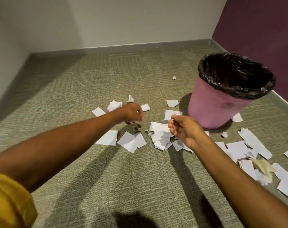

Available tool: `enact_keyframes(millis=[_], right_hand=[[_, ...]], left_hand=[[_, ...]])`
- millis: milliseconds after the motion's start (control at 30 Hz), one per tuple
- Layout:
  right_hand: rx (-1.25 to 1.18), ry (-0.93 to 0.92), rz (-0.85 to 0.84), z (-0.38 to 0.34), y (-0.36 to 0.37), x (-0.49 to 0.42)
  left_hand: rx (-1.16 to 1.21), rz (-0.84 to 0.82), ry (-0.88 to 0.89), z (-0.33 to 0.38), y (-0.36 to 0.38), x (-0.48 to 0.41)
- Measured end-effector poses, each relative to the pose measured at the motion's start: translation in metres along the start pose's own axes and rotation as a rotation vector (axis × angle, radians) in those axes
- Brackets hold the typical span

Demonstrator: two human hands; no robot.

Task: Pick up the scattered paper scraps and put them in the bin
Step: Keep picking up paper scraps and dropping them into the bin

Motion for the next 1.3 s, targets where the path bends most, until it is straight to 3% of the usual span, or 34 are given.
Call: enact_keyframes(millis=[133, 467, 733, 833, 933, 1100, 1300], right_hand=[[0.09, 0.059, -0.023, 0.036, 0.021, -0.012], [0.208, 0.082, -0.092, 0.058, 0.041, -0.026], [0.455, -0.031, -0.086, 0.081, 0.064, -0.039], [0.739, -0.215, -0.083, 0.094, 0.076, -0.047], [1.196, -0.445, -0.055, 0.108, 0.088, -0.055], [1.596, -0.55, 0.038, 0.128, 0.104, -0.064], [1.656, -0.564, 0.083, 0.133, 0.108, -0.067]], left_hand=[[-0.403, -0.063, -0.045, -0.06, 0.001, 0.013], [-0.695, -0.059, -0.06, -0.134, 0.019, 0.043], [-0.657, 0.048, -0.023, -0.151, 0.023, 0.046], [-0.518, 0.069, -0.099, -0.169, 0.013, 0.046], [-0.403, 0.128, -0.167, -0.187, -0.004, 0.049], [-0.541, 0.272, -0.231, -0.214, -0.029, 0.065], [-0.414, 0.336, -0.459, -0.264, -0.04, 0.077]])
Point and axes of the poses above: each hand's wrist, its own x-axis away from the middle knuckle, its own y-axis out of the palm, z = x × y, the point moved 1 cm from there along -x, towards the middle knuckle, and after that the axes turned 8 degrees about y, right-handed, at the moved point
